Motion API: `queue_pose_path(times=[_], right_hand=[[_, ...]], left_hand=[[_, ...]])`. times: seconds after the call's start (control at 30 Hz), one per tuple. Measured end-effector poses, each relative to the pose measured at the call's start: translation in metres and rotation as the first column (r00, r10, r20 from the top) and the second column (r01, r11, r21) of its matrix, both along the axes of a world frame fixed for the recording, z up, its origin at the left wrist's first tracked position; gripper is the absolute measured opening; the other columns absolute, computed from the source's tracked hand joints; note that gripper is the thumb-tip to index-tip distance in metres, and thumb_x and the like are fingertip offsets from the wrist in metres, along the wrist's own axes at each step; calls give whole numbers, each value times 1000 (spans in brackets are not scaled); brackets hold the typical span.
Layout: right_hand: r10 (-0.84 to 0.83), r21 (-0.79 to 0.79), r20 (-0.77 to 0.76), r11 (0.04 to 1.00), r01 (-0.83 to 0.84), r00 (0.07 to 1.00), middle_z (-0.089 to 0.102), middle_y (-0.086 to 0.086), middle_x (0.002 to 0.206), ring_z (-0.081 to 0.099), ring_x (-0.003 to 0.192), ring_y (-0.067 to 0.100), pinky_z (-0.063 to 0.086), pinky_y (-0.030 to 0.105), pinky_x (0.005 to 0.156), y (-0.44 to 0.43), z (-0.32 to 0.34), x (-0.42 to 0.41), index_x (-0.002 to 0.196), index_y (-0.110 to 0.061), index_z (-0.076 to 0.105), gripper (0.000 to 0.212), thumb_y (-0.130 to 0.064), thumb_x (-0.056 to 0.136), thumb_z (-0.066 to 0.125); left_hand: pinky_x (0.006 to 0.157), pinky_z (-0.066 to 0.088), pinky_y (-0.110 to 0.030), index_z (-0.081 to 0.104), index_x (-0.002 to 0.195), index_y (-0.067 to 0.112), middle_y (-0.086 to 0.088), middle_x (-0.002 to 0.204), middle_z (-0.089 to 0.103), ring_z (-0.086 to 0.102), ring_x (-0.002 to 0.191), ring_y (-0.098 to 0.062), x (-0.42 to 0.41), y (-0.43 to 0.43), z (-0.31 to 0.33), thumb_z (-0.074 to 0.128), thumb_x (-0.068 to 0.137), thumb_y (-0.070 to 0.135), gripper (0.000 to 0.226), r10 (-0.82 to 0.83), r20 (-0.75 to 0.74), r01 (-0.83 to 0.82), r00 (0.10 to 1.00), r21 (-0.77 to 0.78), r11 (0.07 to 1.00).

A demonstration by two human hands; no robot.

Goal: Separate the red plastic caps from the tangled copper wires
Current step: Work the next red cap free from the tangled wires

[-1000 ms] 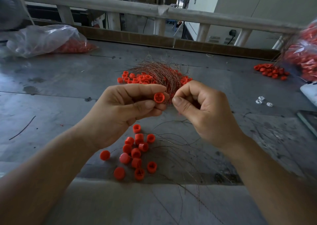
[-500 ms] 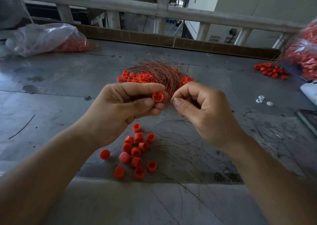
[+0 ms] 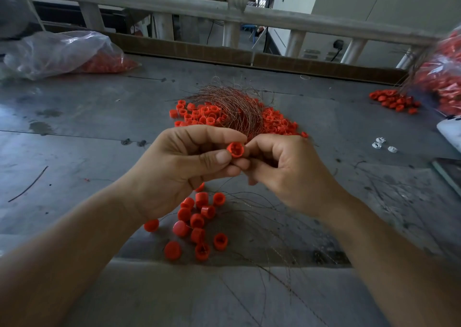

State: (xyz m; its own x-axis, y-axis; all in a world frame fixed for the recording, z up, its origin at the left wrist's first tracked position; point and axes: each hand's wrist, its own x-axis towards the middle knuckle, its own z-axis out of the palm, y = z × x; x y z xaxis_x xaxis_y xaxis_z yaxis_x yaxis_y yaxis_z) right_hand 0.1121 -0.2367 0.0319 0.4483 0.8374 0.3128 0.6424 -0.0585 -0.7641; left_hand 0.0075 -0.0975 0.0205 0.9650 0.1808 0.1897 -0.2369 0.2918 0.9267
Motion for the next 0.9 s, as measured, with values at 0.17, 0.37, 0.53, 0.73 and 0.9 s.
queue_pose_path(times=[0.17, 0.37, 0.53, 0.73, 0.9], right_hand=[[-297, 11, 85, 955, 297, 951, 66, -5, 70, 63, 68, 15, 52, 30, 67, -7, 2, 31, 71, -30, 60, 14, -29, 85, 61], [-514, -80, 231, 836, 542, 826, 54, -19, 64, 50, 59, -3, 34, 2, 52, -12, -11, 66, 77, -24, 63, 10, -17, 85, 63], [-435, -182, 289, 850, 495, 853, 59, -13, 77, 50, 67, -1, 34, 8, 60, -8, -21, 69, 91, -19, 69, 12, -13, 85, 62], [-439, -131, 382, 846, 517, 814, 56, -4, 89, 50, 81, 10, 36, 21, 71, 8, -31, 68, 94, -14, 69, 12, -17, 83, 65], [-423, -107, 422, 855, 508, 802, 54, -4, 83, 47, 77, 10, 33, 19, 65, 12, -36, 68, 79, -14, 65, 4, -15, 82, 65]], left_hand=[[63, 54, -16, 76, 82, 13, -5, 77, 72, 70, 73, -12, -1, 0, 1, 65, 59, 11, 25, 21, -18, -21, 1000, 2, 1000], [62, 54, -17, 76, 81, 13, -6, 79, 73, 70, 72, -13, -1, 1, 1, 66, 58, 11, 25, 35, -20, -35, 999, -21, 999], [62, 54, -16, 76, 82, 12, -6, 79, 73, 70, 72, -13, -2, 0, 1, 66, 59, 11, 25, 31, -20, -31, 999, -23, 999], [63, 54, -16, 76, 83, 12, -6, 79, 72, 70, 73, -13, -2, 1, 1, 66, 60, 11, 26, 21, -23, -21, 1000, -13, 1000], [62, 54, -17, 76, 82, 13, -6, 79, 73, 70, 73, -13, -1, 0, 1, 65, 59, 11, 26, 23, -25, -23, 999, -10, 1000]])
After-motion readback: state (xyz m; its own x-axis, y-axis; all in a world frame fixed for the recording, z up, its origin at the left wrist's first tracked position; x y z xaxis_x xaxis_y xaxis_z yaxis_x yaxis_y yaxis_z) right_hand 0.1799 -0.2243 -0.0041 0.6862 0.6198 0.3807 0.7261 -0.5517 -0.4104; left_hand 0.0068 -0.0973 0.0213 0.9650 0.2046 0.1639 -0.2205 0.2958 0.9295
